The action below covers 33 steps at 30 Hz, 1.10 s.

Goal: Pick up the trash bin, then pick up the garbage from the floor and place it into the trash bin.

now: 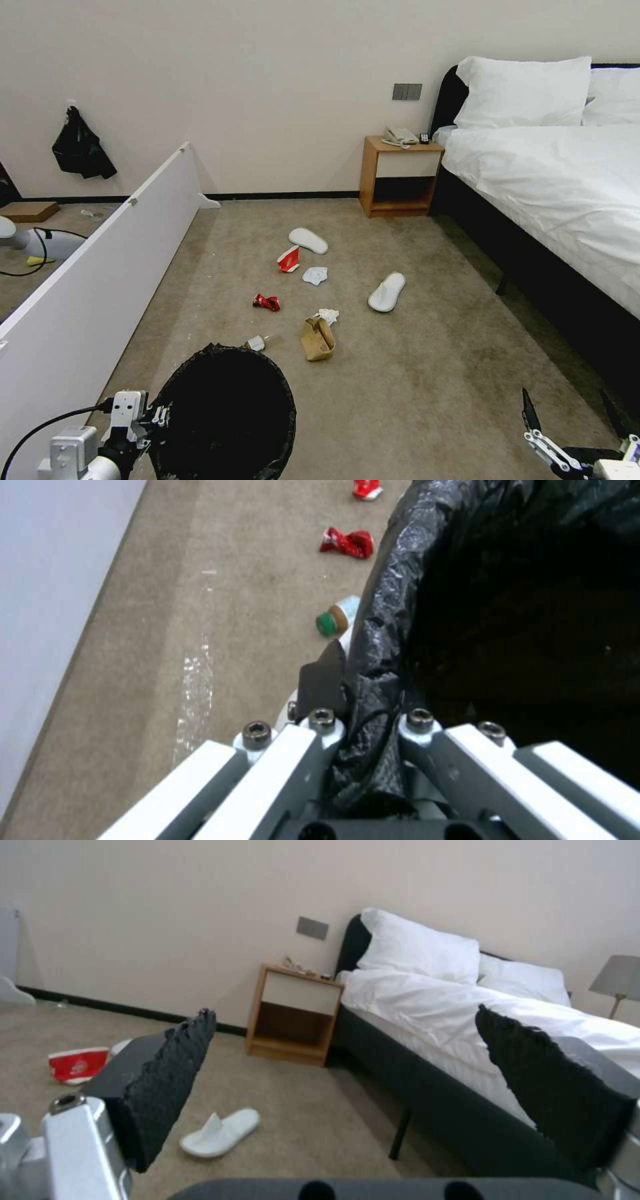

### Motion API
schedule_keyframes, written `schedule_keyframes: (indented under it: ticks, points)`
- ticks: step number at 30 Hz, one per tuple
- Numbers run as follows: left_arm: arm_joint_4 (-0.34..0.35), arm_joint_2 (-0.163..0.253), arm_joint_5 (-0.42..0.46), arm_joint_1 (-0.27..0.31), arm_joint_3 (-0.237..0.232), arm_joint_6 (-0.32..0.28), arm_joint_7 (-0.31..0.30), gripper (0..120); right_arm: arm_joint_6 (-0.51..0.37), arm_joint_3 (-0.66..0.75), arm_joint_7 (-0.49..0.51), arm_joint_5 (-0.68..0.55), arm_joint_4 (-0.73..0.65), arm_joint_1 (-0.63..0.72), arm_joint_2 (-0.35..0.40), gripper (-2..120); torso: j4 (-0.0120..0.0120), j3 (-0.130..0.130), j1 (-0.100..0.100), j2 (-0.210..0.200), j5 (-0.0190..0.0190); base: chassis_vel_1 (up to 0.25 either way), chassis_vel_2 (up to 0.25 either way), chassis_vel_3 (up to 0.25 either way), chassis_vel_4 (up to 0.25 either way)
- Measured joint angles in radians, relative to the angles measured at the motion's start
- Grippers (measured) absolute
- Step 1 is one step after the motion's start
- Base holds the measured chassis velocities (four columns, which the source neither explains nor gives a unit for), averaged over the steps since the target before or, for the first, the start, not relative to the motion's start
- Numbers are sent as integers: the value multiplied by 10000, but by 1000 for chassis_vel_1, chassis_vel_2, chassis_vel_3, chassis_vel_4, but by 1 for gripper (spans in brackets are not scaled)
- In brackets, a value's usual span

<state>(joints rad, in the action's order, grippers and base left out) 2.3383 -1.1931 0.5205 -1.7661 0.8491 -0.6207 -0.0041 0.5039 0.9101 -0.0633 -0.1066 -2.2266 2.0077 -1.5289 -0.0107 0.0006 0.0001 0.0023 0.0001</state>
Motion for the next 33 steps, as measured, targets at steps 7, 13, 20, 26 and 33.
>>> schedule_keyframes:
  ticks: [7, 13, 20, 26, 33]
  points:
    - [31, -5, 1, -12, 0, -6, -3, 3, 0, 10, -2, 0, 0, -5, -1, 100, 0, -1, 0, 0, 1, -139, 143, 136, -131]
    - [39, -12, 3, -19, 0, -10, -3, 3, 2, 18, -4, -8, -4, -6, 2, 100, -1, -1, 0, 0, 0, -147, 141, 134, -141]
    - [43, -19, 2, -26, 0, -16, -6, 3, 3, 23, -10, -12, -5, -14, 9, 100, 0, -1, -1, 0, 1, -138, 139, 136, -134]
    - [43, -21, 2, -20, -6, -16, -6, 3, 6, 29, -11, -14, -4, -30, 11, 100, -1, 0, 0, 0, -1, -119, 139, 140, -137]
    - [43, -27, -2, -16, -8, -21, -17, 3, 37, 40, -11, 9, 12, -64, 7, 100, 1, 0, 0, 0, 1, -141, 141, 148, -131]
